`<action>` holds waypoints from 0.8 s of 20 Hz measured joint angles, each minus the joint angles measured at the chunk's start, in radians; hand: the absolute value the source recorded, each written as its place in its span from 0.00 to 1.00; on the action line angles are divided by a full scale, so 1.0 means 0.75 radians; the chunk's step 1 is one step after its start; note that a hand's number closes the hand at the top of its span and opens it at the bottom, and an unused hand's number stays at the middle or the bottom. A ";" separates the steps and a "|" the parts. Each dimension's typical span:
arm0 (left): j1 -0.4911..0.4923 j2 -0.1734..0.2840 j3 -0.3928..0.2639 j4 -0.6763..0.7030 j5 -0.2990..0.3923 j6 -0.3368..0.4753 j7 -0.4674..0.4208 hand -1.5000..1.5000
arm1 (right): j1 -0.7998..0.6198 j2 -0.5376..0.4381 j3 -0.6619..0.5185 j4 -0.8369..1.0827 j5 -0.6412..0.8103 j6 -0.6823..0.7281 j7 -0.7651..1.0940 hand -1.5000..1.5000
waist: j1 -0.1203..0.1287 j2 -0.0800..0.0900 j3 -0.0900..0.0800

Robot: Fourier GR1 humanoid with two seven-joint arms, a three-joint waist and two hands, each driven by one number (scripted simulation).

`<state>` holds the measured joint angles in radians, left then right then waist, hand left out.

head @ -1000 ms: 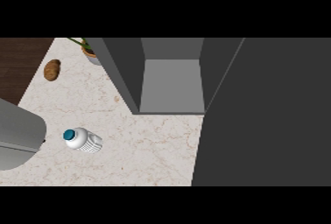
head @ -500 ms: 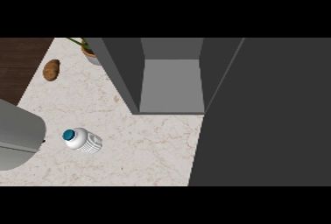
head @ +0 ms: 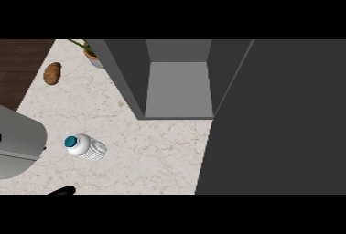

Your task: Pick up the bottled water, place it into the cabinet and close the cabinet

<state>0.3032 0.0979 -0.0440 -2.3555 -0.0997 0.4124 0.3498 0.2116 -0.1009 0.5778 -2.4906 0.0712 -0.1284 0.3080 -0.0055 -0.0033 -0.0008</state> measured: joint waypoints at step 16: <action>-0.058 -0.044 0.163 0.490 0.129 -0.091 -0.363 0.00 | -0.042 -0.065 0.077 0.012 0.026 -0.102 0.004 0.00 | -0.001 0.001 0.000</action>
<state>0.2597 0.0649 0.0781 -1.9876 -0.0027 0.3441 0.0777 0.1804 -0.1496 0.6355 -2.4815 0.0909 -0.2046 0.3113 -0.0063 -0.0027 -0.0012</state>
